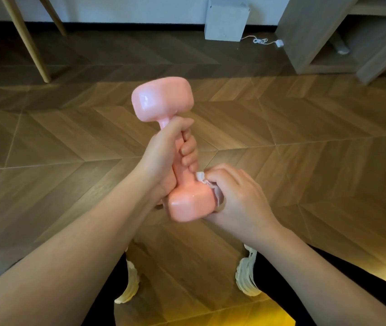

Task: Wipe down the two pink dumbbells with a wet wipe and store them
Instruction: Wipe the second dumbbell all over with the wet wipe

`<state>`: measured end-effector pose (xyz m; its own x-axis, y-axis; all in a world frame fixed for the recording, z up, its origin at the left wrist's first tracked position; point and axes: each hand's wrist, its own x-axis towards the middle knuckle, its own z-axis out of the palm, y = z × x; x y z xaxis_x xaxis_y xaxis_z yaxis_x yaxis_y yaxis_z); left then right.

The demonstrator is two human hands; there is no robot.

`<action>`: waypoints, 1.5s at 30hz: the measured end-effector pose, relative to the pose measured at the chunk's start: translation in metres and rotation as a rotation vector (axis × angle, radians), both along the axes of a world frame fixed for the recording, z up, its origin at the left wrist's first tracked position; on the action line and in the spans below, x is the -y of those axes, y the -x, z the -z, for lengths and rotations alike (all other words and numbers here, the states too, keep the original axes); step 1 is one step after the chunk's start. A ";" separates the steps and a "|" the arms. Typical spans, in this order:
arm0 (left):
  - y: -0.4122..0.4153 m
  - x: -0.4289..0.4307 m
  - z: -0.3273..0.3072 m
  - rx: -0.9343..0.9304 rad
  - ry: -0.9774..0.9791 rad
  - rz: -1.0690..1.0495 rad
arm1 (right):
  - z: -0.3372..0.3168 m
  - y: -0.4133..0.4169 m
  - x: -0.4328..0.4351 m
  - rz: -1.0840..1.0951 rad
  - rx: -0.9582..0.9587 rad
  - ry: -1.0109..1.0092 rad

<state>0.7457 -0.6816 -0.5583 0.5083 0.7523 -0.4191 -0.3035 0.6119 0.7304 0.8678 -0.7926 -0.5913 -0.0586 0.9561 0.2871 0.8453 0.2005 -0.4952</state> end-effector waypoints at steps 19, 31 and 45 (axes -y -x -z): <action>0.004 -0.006 -0.002 -0.067 -0.134 -0.006 | -0.002 -0.002 -0.003 -0.046 -0.181 -0.042; -0.002 -0.005 -0.002 -0.176 -0.121 -0.133 | -0.006 -0.002 -0.010 0.031 0.059 -0.001; -0.003 -0.004 -0.003 -0.069 -0.085 -0.091 | -0.007 0.001 -0.009 0.003 -0.032 0.112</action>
<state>0.7484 -0.6778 -0.5558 0.4083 0.8283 -0.3836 -0.3022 0.5192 0.7995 0.8668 -0.7833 -0.5846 -0.0483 0.9825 0.1799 0.8292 0.1398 -0.5412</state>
